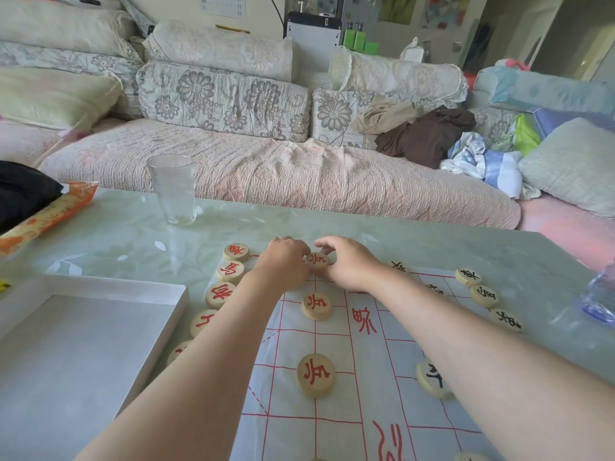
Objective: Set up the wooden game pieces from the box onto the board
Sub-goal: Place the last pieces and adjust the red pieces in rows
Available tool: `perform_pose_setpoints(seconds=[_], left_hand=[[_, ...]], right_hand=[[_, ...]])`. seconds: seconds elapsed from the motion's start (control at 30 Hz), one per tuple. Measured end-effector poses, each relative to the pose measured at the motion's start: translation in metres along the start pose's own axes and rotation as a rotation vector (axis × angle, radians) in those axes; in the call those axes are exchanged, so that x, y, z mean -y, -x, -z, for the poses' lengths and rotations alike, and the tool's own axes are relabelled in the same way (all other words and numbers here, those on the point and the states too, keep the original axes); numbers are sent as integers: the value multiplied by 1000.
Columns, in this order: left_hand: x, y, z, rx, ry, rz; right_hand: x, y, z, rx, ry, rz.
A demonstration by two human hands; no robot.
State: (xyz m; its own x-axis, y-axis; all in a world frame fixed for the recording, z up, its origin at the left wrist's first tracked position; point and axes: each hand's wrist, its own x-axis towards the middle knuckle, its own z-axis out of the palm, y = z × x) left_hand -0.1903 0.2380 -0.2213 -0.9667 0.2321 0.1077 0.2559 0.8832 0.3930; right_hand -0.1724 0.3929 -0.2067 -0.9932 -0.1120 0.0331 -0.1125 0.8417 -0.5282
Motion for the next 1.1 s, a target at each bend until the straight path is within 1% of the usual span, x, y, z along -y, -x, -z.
perform_pose_setpoints(seconds=[0.13,0.3,0.4,0.47,0.6,0.8,0.9,1.03,1.1], left_hand=[[-2,4,10,19,43,5],[13,12,42,-98,115,31],[28,23,51,-48,90,26],[34,30,52,-6,13,9],[45,44,51,17,-107,-31],[42,56,51,-31,-118,-144],[40,58,49,19,-89,-150],[42,57,46,43,-105,-142],[42,57,45,35,-104,-131]], right_hand=[[4,3,3,-15,51,5],[24,13,11,-28,120,105],[44,22,7,34,139,133],[53,27,-1,73,185,125],[65,32,-13,59,330,92],[75,29,-17,126,381,67],[75,29,-19,131,457,56],[74,31,-15,100,428,26],[72,32,-14,123,340,27]])
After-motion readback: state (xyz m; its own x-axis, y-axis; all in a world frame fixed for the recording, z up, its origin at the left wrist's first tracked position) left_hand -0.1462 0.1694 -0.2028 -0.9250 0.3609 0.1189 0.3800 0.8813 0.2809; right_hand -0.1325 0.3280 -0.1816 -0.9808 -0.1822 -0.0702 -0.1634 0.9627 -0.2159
